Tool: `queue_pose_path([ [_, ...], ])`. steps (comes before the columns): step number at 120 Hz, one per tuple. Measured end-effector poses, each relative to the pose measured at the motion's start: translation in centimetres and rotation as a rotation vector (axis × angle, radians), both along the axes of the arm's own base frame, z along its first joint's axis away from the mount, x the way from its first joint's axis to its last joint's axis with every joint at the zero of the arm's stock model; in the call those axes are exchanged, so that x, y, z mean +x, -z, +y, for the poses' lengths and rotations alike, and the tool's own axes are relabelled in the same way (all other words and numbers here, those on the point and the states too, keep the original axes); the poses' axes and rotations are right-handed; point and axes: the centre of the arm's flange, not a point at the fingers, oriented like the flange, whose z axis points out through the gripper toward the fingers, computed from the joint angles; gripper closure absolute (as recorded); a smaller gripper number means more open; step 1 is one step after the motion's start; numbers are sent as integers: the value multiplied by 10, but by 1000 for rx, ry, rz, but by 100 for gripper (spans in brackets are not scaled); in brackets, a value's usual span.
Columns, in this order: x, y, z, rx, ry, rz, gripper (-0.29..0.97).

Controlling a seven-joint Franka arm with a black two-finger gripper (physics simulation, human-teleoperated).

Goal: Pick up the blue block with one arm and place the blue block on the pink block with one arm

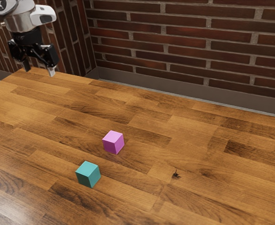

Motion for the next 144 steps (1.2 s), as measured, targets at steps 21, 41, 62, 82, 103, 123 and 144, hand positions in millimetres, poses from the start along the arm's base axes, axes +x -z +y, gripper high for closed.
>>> queue_pose_path([
  [21, -2, 19, 11, 3, -50, 27, 0],
  [41, -12, 116, -11, -48, -66, 148, 0],
  [62, -5, 223, -33, -84, -115, 143, 0],
  [82, 2, 282, -52, -146, -181, 96, 0],
  [103, 1, 318, -58, -189, -259, 68, 0],
  [123, -22, 346, -57, -170, -280, 76, 0],
  [144, -19, 345, -78, -103, -156, 46, 1],
])
